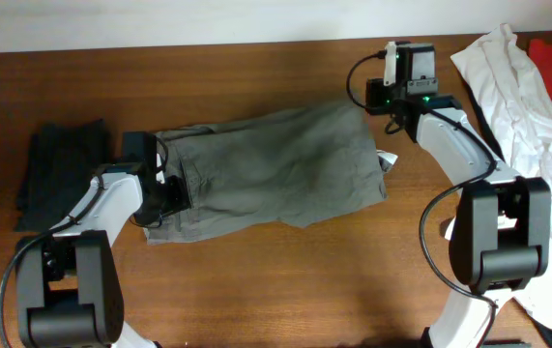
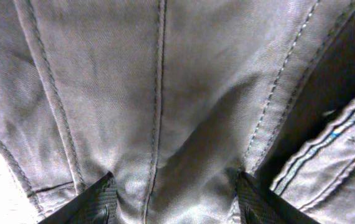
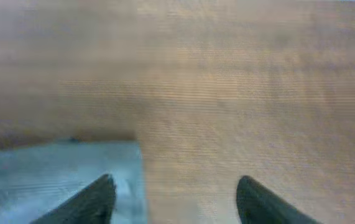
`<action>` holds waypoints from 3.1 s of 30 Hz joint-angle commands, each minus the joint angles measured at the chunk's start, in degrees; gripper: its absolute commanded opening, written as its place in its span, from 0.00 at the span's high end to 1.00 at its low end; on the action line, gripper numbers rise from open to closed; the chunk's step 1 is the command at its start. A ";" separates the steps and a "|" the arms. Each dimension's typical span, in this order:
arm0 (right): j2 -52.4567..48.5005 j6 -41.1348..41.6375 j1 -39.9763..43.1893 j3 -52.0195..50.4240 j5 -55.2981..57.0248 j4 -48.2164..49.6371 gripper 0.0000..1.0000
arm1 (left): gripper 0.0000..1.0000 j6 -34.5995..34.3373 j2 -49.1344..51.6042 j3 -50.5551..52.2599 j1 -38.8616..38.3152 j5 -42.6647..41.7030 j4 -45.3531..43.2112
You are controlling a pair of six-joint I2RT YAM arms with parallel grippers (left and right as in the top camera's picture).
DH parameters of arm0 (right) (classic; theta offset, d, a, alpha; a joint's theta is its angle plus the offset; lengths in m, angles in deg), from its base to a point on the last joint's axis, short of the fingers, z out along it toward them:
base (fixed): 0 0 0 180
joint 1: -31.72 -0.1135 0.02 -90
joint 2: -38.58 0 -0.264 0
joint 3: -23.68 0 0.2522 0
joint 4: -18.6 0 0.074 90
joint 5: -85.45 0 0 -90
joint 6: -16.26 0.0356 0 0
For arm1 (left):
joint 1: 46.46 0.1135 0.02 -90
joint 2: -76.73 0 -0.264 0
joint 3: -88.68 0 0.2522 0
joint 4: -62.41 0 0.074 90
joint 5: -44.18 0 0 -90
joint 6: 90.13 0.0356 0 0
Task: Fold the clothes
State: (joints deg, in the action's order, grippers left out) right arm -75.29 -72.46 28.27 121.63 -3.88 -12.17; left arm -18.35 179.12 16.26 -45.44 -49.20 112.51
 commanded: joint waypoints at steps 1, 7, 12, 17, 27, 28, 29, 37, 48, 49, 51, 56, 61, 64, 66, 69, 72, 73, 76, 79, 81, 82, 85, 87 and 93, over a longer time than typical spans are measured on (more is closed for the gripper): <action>-0.28 1.09 0.20 1.18 2.56 -4.04 0.31 | 0.37 -0.61 3.65 2.36 0.74 4.68 -0.35; 4.35 -7.13 0.13 1.38 -23.34 -24.41 0.57 | 0.37 -0.59 3.65 2.36 0.74 4.68 -0.35; 3.89 -10.91 -0.98 0.22 -35.06 -33.83 0.77 | 0.37 -0.59 3.65 2.36 0.74 4.68 -0.35; 3.78 -13.51 -4.13 -1.31 -35.21 -34.18 0.76 | 0.37 -0.59 3.65 2.36 0.74 4.66 -0.33; 1.51 -9.49 -5.84 -9.79 -22.01 -23.54 0.76 | 0.37 -0.59 3.65 2.36 0.74 4.22 -0.31; 0.79 -8.59 -5.46 -10.36 -20.02 -22.69 0.76 | 0.37 -0.59 3.65 2.36 0.74 4.22 -0.31; 0.13 -7.67 -5.01 -10.73 -17.92 -21.94 0.76 | 0.37 -0.59 3.65 2.36 0.74 4.22 -0.31; -2.27 7.54 1.01 -11.02 0.96 -20.61 0.80 | 0.37 -0.59 3.65 2.36 0.74 4.24 -0.11; -2.27 8.72 6.51 -11.02 1.38 -23.06 0.83 | 0.37 -0.59 3.65 2.36 0.74 4.26 -0.13; -2.27 8.72 6.51 -11.02 1.38 -23.04 0.83 | 0.37 -0.59 3.65 2.36 0.74 4.26 -0.13; -2.27 8.74 6.51 -11.02 1.36 -23.02 0.83 | 0.37 -0.57 3.65 2.36 0.74 4.26 -0.11; -2.27 8.70 6.54 -11.02 1.36 -23.08 0.83 | 0.37 -0.59 3.65 2.36 0.74 4.24 -0.09; -2.27 8.68 6.51 -11.02 1.33 -23.10 0.83 | 0.36 -0.57 3.52 2.23 0.74 4.24 0.90; -2.27 8.68 6.54 -11.02 1.33 -23.23 0.83 | 0.31 -0.55 2.56 1.33 0.74 4.26 2.93; -2.27 8.70 6.51 -11.02 1.33 -23.23 0.83 | 0.30 -0.11 0.87 0.55 0.74 4.24 3.85; -2.27 8.68 6.51 -11.02 1.33 -23.23 0.83 | 0.28 -0.11 -2.75 -0.07 0.74 4.28 4.72; -2.27 8.68 6.51 -11.02 1.33 -23.28 0.83 | 0.23 -0.13 -7.67 -0.11 0.74 4.28 5.68; -2.27 8.68 6.51 -11.02 1.33 -23.28 0.82 | 0.21 -0.13 -8.87 -0.11 0.74 4.35 6.05; -2.27 8.68 6.54 -11.02 1.31 -23.47 0.83 | 0.01 -0.15 -12.28 -0.11 0.83 6.75 7.50; -2.27 8.68 6.51 -11.02 1.33 -23.87 0.82 | 0.01 -0.15 -13.38 -0.11 1.51 8.81 7.21; -2.23 8.68 6.54 -11.02 1.33 -23.96 0.82 | 0.01 -0.13 -12.96 -0.11 2.08 8.81 6.62; -2.23 8.68 6.51 -10.99 1.33 -23.98 0.82 | 0.01 -0.15 -12.24 -0.11 2.56 8.79 5.97; -2.23 8.68 6.51 -11.02 1.31 -24.09 0.82 | 0.01 -0.15 -9.38 -0.11 3.41 8.61 4.28; -2.23 8.68 6.54 -11.02 1.31 -24.09 0.82 | 0.01 -0.11 -7.41 -0.11 3.67 7.13 2.99; -2.23 8.70 6.51 -10.99 1.31 -24.15 0.82 | 0.01 1.18 -0.79 -0.11 3.72 1.38 -1.51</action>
State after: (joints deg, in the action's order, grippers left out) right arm -75.88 -64.48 34.57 111.59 -4.10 -35.43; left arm -18.11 174.88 15.96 -41.92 -43.54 112.27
